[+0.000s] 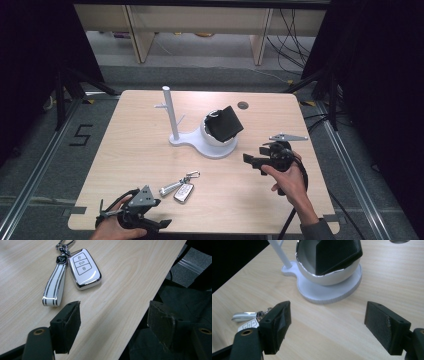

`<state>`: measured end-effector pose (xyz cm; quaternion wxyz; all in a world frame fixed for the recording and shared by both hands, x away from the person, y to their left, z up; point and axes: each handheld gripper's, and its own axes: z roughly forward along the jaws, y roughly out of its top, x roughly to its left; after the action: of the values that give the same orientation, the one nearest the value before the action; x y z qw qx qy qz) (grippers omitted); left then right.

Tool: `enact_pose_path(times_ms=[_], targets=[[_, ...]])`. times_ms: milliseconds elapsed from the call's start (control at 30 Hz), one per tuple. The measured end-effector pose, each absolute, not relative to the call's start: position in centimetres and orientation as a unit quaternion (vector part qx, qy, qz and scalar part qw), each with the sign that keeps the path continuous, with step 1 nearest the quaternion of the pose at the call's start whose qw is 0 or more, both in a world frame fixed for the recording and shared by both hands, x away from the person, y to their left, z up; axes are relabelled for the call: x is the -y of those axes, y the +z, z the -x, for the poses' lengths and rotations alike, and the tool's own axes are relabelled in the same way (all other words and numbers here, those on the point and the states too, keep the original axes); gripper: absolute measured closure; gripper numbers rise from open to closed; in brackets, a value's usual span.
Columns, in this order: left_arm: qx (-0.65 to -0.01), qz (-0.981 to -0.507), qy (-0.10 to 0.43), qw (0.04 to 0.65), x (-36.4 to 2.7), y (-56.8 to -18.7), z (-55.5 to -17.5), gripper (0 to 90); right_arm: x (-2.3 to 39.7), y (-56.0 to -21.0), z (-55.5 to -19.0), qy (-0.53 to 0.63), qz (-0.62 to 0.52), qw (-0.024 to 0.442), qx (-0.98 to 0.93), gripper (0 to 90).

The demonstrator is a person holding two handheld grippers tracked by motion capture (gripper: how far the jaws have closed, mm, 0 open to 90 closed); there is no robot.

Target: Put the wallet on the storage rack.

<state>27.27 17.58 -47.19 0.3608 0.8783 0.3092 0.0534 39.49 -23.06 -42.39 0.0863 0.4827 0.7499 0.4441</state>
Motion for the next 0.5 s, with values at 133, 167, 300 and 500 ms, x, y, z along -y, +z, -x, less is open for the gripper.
enact_pose_path(times_ms=[133, 167, 300, 500], targets=[[-0.308, -0.879, 0.051, 0.361, -17.6, -47.3, -27.5, 25.9, 23.1, -43.1, -38.5, 0.441, -0.483, 0.081, -0.752, 22.6], [-0.311, -0.878, 0.053, 0.36, -17.6, -47.2, -27.4, 25.9, 23.1, -43.3, -38.3, 0.44, -0.479, 0.085, -0.755, 23.0], [-0.313, -0.877, 0.058, 0.36, -17.7, -47.2, -27.6, 25.1, 22.9, -44.5, -37.3, 0.437, -0.481, 0.07, -0.757, 23.3], [-0.318, -0.873, 0.063, 0.365, -18.1, -47.1, -27.9, 25.0, 22.9, -45.8, -36.0, 0.428, -0.476, 0.07, -0.765, 23.9]])
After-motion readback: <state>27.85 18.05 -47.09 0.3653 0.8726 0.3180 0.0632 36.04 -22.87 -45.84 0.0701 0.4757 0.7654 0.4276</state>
